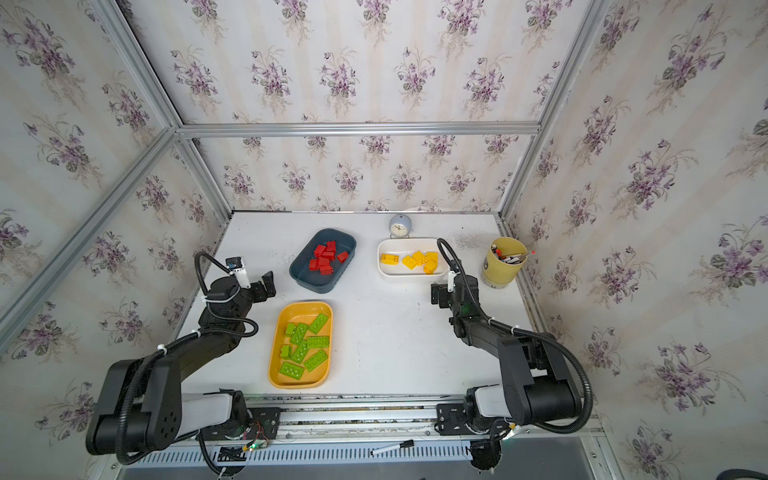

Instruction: Sort the legos into containers by color

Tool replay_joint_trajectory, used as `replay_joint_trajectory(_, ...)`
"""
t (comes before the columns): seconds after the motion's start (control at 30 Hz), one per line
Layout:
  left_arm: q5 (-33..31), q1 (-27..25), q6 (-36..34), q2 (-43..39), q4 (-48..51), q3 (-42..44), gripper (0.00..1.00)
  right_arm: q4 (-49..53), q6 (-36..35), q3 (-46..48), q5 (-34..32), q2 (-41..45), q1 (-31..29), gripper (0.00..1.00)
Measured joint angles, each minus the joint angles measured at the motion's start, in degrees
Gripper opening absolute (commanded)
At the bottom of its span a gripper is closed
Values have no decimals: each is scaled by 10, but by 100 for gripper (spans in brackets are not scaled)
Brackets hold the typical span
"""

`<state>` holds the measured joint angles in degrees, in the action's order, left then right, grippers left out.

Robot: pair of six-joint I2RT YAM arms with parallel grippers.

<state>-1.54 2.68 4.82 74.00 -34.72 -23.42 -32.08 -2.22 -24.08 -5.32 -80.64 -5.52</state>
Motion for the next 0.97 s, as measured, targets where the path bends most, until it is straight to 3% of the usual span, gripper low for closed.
replay_joint_trajectory(0.13,-5,-38,-30,4,-61,34,99,-127,-15,33,4,-69,15,100)
replay_joint_trajectory(0.27,-37,-41,-38,21,-116,76,99,-173,-17,45,12,-76,18,100)
replay_joint_trajectory(0.4,-44,-42,-43,19,-156,75,99,-183,-17,31,15,-79,20,100)
replay_joint_trajectory(0.97,-52,-42,-43,17,-162,74,99,-175,-12,20,1,-80,23,100)
